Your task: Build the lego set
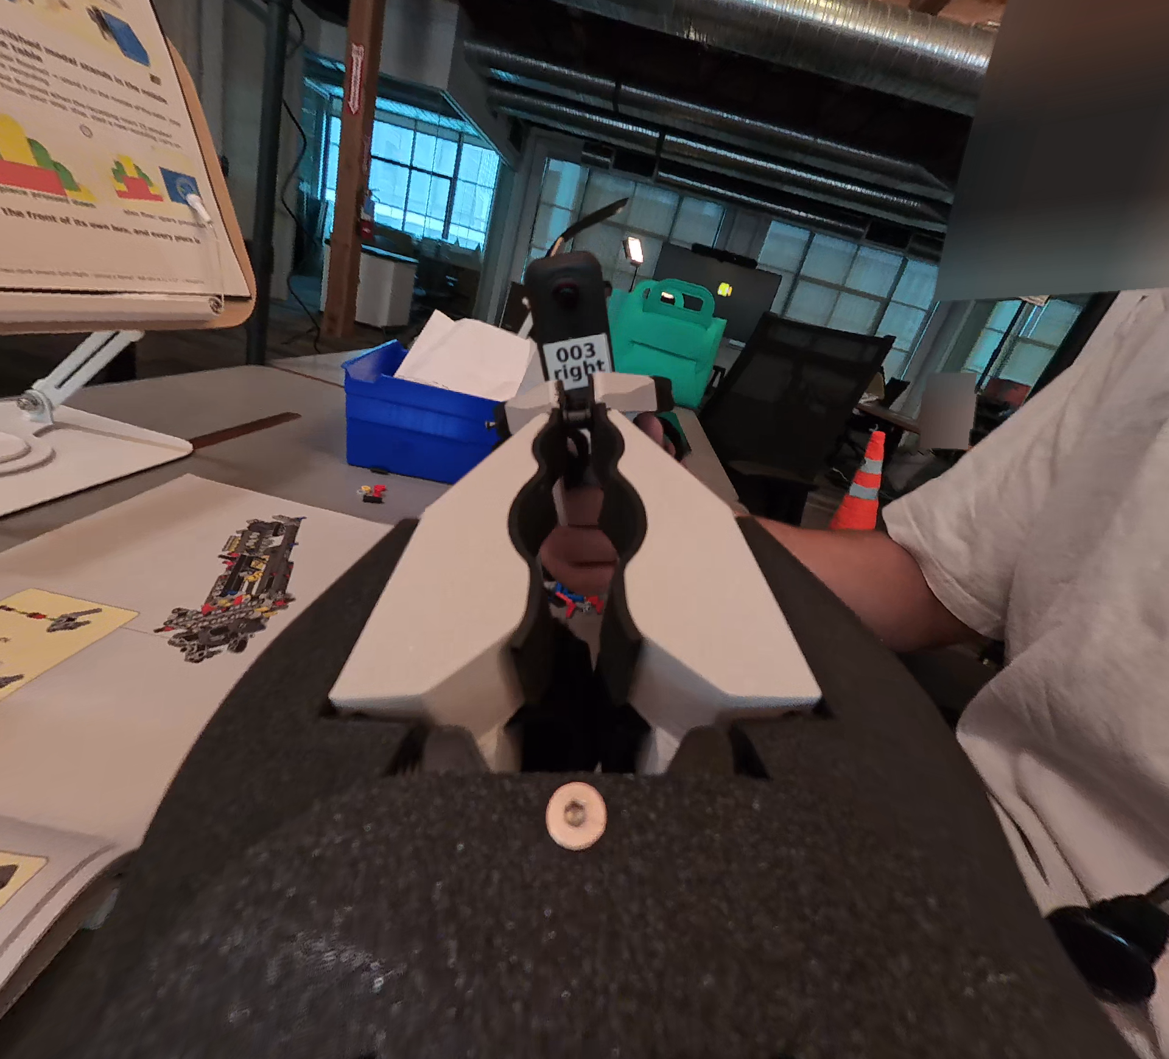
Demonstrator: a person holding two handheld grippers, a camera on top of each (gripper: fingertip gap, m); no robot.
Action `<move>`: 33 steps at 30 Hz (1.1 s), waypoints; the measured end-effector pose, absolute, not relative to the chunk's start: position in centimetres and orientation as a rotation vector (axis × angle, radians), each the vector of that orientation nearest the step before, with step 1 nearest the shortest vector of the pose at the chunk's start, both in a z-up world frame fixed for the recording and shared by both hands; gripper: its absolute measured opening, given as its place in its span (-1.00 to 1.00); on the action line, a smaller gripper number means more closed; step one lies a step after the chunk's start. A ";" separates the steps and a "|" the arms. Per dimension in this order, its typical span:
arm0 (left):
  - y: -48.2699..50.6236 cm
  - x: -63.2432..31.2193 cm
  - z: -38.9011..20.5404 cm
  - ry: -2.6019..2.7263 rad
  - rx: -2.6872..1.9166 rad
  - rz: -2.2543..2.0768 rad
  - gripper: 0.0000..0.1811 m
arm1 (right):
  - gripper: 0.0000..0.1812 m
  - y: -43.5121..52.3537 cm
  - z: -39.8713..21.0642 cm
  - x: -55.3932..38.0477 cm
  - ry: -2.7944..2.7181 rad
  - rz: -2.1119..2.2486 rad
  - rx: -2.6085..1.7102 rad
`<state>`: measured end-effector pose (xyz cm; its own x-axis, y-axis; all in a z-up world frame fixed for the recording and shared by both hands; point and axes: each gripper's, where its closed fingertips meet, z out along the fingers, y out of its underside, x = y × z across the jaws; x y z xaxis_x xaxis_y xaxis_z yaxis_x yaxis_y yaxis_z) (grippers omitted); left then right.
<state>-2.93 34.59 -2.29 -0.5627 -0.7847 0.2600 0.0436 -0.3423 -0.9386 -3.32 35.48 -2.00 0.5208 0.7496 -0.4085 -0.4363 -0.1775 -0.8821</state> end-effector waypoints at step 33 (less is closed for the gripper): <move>33.0 -4.5 -8.3 1.916 -1.024 -1.601 -0.93 | -0.93 34.3 -7.2 -5.2 -0.575 0.962 -1.708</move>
<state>-4.51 33.05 -8.27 -0.6293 -0.7671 0.1243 -0.2587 0.0560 -0.9643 -5.17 34.34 -7.18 0.5619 0.7618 -0.3224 -0.0772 -0.3397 -0.9373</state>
